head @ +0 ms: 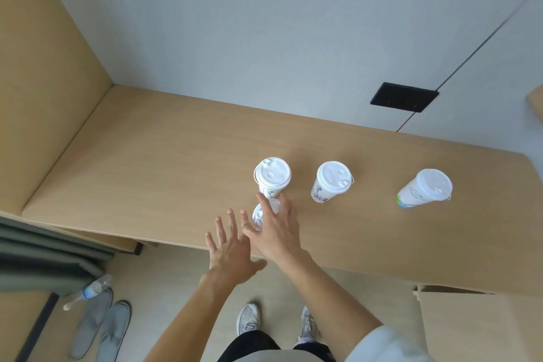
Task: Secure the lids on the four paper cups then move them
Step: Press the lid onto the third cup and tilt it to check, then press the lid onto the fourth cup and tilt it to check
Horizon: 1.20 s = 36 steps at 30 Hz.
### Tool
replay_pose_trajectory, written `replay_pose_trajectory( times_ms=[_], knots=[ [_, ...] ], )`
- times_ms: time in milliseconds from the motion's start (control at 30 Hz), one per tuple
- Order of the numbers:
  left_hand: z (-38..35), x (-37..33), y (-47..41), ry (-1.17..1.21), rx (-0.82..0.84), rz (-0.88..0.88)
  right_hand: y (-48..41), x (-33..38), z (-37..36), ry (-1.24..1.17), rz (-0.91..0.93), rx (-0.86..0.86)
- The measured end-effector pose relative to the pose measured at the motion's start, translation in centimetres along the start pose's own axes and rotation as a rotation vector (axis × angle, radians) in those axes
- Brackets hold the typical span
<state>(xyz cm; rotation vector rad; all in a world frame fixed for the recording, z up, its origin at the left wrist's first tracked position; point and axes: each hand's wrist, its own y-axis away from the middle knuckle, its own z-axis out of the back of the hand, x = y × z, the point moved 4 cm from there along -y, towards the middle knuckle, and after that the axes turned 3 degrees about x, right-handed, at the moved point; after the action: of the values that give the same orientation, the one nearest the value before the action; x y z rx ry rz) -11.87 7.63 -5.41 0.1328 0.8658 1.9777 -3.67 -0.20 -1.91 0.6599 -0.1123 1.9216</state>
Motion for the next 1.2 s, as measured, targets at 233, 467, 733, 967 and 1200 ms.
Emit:
replay_pose_trajectory(
  times_ms=[233,467,733,967,1200],
  knots=[
    [5.5,-2.6,3.9,-0.097,-0.208,-0.044,2.2,-3.6,6.9,-0.127,-0.005,0.084],
    [7.2,-18.8,4.2,-0.058,-0.332,-0.348,1.1,-16.2,19.0,-0.166,-0.148,-0.105],
    [-0.3,-35.4,-5.6,-0.06,0.04,-0.327,-4.7,-31.9,24.8,-0.02,-0.309,-0.097],
    [-3.5,-39.7,-11.6,-0.176,0.118,-0.187,-9.2,-34.9,23.0,0.029,-0.187,-0.038],
    [-3.5,-42.5,-12.3,-0.219,0.075,-0.205,-9.3,-36.5,22.7,0.05,-0.134,-0.061]
  ],
)
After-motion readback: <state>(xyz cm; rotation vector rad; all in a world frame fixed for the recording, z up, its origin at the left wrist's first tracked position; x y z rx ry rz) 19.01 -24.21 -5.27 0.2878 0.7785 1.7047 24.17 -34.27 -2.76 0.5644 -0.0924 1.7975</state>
